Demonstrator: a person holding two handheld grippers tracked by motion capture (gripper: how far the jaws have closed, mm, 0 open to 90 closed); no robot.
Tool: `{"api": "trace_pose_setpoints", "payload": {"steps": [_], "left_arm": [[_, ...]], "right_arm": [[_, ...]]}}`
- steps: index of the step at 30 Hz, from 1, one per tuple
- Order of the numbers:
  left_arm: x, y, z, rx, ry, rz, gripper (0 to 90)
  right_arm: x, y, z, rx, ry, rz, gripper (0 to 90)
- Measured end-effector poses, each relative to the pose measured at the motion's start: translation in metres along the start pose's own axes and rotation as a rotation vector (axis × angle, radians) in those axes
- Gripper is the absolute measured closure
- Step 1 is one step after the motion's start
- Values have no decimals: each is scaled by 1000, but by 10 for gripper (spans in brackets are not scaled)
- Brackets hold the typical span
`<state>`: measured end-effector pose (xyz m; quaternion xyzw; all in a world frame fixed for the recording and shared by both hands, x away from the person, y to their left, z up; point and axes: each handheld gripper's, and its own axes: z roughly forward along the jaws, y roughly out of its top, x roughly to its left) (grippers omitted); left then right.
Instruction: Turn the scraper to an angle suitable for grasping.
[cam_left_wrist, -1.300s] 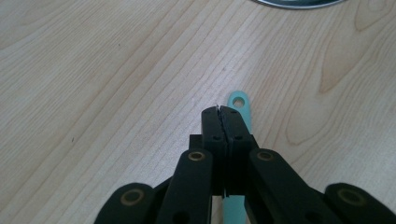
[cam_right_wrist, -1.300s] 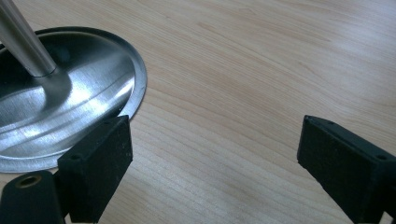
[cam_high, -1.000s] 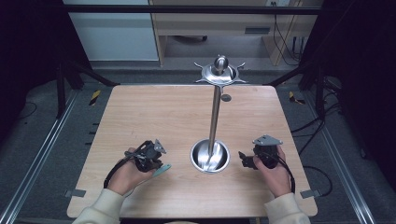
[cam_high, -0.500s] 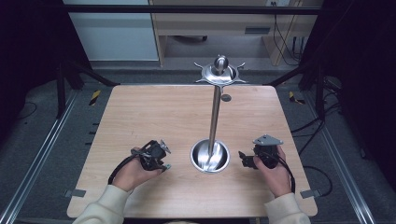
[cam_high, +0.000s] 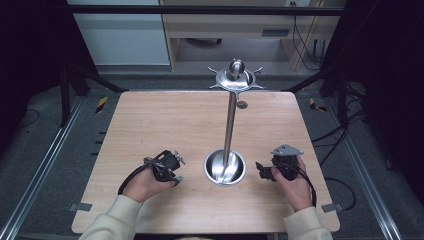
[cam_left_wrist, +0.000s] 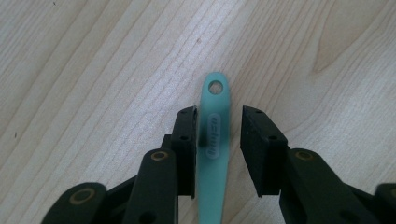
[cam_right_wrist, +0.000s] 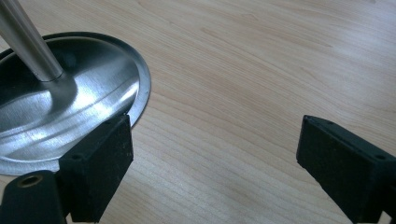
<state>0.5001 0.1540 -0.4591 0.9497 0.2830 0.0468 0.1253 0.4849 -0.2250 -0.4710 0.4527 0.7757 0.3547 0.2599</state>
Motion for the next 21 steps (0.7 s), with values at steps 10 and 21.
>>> {"api": "trace_pose_setpoints", "payload": {"steps": [10, 21], "left_arm": [[2, 1, 4, 28, 0, 3, 730], [7, -8, -28, -122, -17, -46, 737]], "right_arm": [[0, 0, 0, 1, 1, 2, 111], [0, 0, 1, 3, -1, -1, 111]]}}
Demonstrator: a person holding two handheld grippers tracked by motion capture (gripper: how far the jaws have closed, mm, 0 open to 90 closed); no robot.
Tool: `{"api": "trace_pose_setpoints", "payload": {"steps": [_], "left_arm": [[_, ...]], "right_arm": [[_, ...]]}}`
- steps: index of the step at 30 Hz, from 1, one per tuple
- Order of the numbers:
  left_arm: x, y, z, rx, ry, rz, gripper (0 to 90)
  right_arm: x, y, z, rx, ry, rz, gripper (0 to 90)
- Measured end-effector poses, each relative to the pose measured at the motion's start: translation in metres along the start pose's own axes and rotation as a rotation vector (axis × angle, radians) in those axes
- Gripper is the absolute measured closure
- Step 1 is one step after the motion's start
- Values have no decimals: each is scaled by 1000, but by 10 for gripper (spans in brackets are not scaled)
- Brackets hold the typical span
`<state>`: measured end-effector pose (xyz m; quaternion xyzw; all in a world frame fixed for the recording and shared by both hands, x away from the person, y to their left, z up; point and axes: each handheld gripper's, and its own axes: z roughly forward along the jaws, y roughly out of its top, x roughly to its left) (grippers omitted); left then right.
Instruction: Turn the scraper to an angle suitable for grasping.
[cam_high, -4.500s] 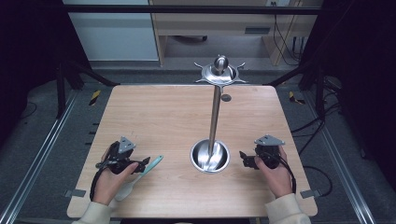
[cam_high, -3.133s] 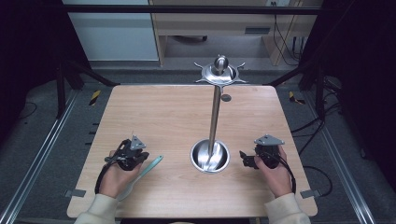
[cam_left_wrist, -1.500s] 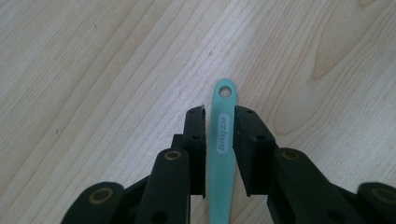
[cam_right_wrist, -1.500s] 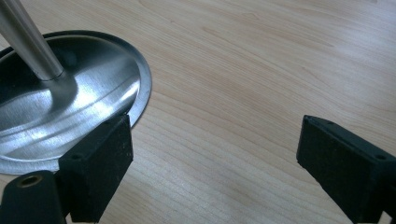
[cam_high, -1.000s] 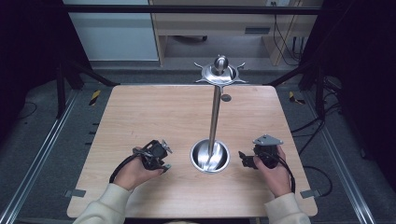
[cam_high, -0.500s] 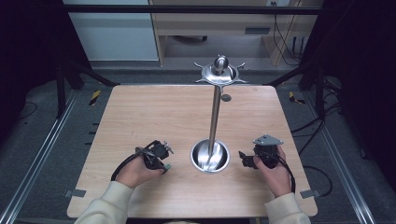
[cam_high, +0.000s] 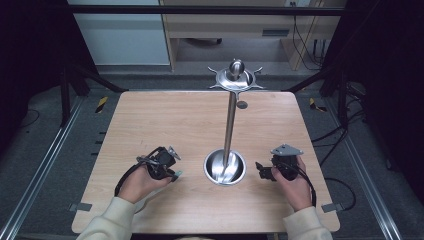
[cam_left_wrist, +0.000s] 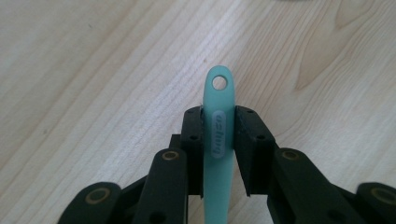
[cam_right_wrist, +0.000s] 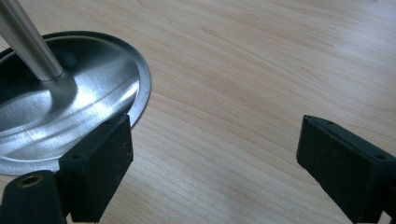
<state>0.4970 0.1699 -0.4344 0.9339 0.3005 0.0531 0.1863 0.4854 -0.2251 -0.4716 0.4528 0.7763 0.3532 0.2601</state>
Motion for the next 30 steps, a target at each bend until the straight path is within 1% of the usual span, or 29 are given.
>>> {"api": "trace_pose_setpoints", "payload": {"steps": [2, 5, 7, 8, 9, 12, 15, 19, 22, 23, 24, 25, 26, 27, 30], "left_arm": [[-1, 1, -9, -43, 7, -17, 738], [-3, 4, -23, -93, 10, -19, 738], [-5, 6, -30, -106, 20, -10, 739], [-6, 7, -33, -117, 23, -13, 738], [-6, 7, -35, -122, 24, -7, 739], [-7, 8, -43, -140, 20, -7, 740], [-9, 9, -53, -183, 14, -13, 740], [-10, 9, -67, -225, 33, -20, 741], [-11, 9, -76, -245, 34, -15, 741], [-11, 9, -76, -245, 34, -15, 741], [-12, 9, -82, -262, 38, -13, 741], [-12, 9, -82, -262, 38, -13, 741], [-13, 10, -88, -278, 45, -10, 741], [-13, 10, -91, -286, 49, -10, 741], [-12, 11, -96, -295, 53, -10, 741]], "right_arm": [[0, 0, 0, 1, 3, 3, 111], [1, 0, 0, 4, 2, 1, 111], [1, 0, 1, 2, 2, -6, 111], [1, 0, 1, 3, 2, -4, 111], [1, 0, 1, 4, 2, -5, 111], [1, 0, 1, 4, 2, -3, 111], [1, 0, 1, 4, 3, -3, 111], [1, 0, 1, 3, 4, -4, 110], [1, 0, 1, 4, 3, -8, 111], [1, 0, 1, 5, 4, -8, 110], [1, 0, 1, 5, 3, -7, 110], [0, 0, 1, 5, 2, -7, 110], [0, 0, 1, 5, 2, -7, 110], [1, 0, 1, 4, 3, -5, 110], [1, 0, 1, 5, 1, 0, 110]]}}
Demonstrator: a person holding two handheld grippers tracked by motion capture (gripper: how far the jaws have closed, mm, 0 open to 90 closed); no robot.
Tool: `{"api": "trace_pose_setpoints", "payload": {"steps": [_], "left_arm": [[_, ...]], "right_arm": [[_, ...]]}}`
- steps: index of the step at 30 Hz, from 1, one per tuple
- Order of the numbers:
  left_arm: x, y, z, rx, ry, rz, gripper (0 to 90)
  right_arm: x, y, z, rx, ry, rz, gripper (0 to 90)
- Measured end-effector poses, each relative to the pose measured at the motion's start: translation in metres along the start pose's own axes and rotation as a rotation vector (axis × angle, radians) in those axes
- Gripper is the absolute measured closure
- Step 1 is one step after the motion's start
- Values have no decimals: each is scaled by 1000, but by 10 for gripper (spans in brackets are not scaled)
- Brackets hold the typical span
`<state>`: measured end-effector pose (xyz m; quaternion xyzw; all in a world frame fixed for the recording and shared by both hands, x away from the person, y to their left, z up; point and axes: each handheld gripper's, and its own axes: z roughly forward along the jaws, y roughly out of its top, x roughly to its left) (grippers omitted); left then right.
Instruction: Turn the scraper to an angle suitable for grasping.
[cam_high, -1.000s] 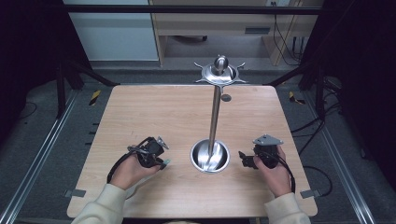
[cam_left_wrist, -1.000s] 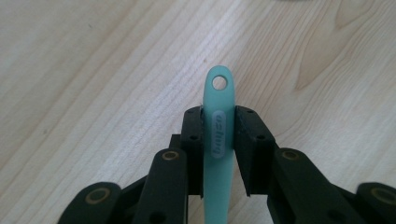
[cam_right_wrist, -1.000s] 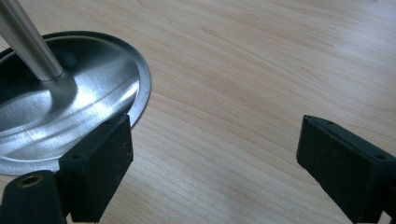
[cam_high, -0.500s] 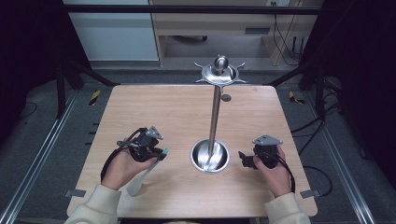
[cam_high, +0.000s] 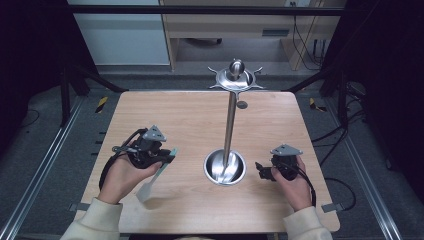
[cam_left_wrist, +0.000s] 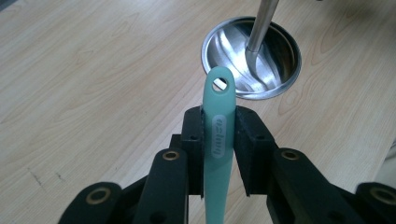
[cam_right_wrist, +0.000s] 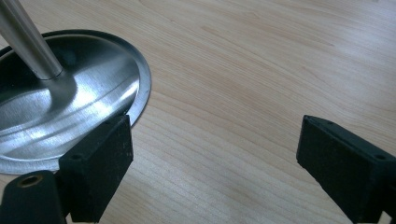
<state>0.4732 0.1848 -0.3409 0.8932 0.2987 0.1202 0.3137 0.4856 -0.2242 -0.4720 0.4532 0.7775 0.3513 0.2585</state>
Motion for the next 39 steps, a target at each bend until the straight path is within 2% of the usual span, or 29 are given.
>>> {"api": "trace_pose_setpoints", "payload": {"steps": [8, 13, 14, 17, 25, 26, 33, 39], "left_arm": [[-5, 11, -13, -52, 18, 11, 741], [-10, 17, -17, -70, 23, 31, 741], [-16, 20, -20, -80, 39, 51, 741], [-22, 24, -23, -115, 19, 57, 741], [-22, 36, -29, -147, 7, 66, 741], [-23, 37, -29, -158, 8, 58, 741], [-25, 44, -35, -178, 22, 70, 741], [-24, 56, -46, -221, 20, 67, 741]], "right_arm": [[0, 0, 0, -2, 4, -1, 110], [0, 0, -1, -5, 1, -3, 109], [-1, 0, -1, -8, 0, -4, 109], [0, 0, 0, -5, 0, 1, 109], [-1, 0, -1, -8, 0, 4, 109], [-1, 0, -1, -10, 0, 2, 109], [-1, 0, -1, -9, 4, 0, 109], [-1, 0, -1, -10, 2, 0, 108]]}}
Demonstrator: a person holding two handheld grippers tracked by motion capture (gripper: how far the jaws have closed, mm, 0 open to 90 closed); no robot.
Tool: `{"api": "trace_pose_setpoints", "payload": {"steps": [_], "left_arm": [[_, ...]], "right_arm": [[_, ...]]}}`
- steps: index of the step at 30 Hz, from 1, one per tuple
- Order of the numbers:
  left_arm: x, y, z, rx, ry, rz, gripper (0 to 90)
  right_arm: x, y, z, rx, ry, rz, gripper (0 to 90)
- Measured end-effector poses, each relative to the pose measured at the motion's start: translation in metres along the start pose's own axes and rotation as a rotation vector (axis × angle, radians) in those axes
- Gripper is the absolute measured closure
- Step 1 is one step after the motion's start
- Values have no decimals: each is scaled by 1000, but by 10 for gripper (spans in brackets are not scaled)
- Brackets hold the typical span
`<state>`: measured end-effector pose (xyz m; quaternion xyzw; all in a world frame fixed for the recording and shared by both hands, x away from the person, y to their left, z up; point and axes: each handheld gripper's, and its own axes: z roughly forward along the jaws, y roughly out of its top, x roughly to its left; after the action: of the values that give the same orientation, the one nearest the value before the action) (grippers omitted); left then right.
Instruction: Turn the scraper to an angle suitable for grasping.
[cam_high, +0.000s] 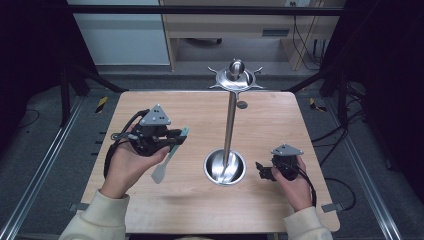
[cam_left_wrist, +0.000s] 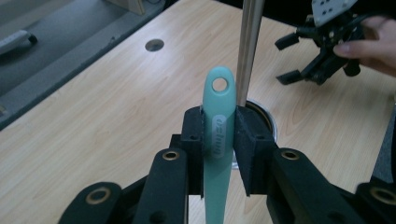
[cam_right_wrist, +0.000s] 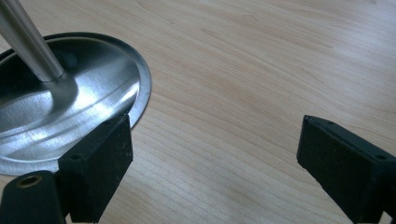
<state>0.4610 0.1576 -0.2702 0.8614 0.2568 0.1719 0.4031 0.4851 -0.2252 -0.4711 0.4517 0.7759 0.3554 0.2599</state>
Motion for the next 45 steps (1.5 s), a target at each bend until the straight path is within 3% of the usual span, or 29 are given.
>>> {"api": "trace_pose_setpoints", "payload": {"steps": [11, 15, 35, 38, 45], "left_arm": [[-2, 20, -9, -47, 9, 21, 741], [-3, 24, -10, -63, -6, 12, 740], [-6, 41, -23, -125, 2, 35, 740], [-7, 44, -25, -150, -19, 23, 740], [-11, 55, -31, -173, -12, 44, 740]], "right_arm": [[0, 0, 0, -3, 0, -2, 107], [0, 0, 0, -3, -4, 5, 101], [0, 0, 0, -6, -8, -8, 100], [0, 0, 0, -5, -7, -7, 100], [-1, 0, 0, -5, -6, -11, 100]]}}
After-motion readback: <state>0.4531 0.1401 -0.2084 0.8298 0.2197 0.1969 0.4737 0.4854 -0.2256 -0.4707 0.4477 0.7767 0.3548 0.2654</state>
